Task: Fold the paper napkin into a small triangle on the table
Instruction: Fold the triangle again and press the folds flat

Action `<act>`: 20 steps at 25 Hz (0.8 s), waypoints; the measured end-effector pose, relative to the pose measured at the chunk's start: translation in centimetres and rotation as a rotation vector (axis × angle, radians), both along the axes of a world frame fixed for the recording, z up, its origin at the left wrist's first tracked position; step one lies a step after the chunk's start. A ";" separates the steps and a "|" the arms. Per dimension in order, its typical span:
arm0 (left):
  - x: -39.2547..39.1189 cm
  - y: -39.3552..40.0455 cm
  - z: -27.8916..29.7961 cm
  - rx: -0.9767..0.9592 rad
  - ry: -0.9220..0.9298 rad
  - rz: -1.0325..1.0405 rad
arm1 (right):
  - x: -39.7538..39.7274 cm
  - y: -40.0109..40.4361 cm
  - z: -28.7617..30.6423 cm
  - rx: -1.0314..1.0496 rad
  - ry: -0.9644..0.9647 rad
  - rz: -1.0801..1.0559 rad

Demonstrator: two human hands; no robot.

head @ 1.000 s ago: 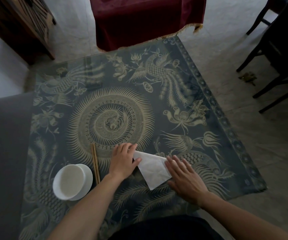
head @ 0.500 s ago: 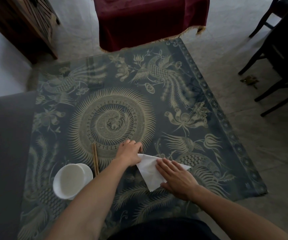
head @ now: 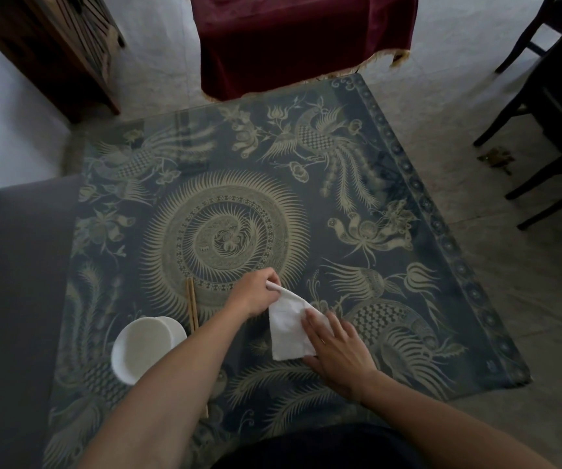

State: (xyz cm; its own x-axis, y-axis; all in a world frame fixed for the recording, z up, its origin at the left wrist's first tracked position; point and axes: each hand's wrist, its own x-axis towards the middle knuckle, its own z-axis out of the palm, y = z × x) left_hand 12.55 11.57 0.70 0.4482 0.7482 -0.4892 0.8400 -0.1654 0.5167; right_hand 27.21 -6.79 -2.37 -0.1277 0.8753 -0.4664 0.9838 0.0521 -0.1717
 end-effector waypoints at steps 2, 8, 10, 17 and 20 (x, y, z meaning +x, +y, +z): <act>0.4 0.2 0.6 0.088 -0.036 -0.001 | -0.8 0.5 0.5 0.027 0.017 0.026; 1.2 -1.0 1.2 0.392 -0.158 -0.102 | 0.4 -0.2 0.7 0.129 0.023 0.096; 1.2 -2.1 1.3 0.485 -0.205 -0.186 | 0.6 -0.5 0.8 0.129 0.017 0.069; 0.2 -5.5 1.0 0.564 -0.246 -0.292 | -1.1 0.1 0.7 0.162 0.079 0.076; -0.2 -7.2 0.6 0.526 -0.231 -0.328 | -0.5 0.1 0.4 0.190 0.119 0.083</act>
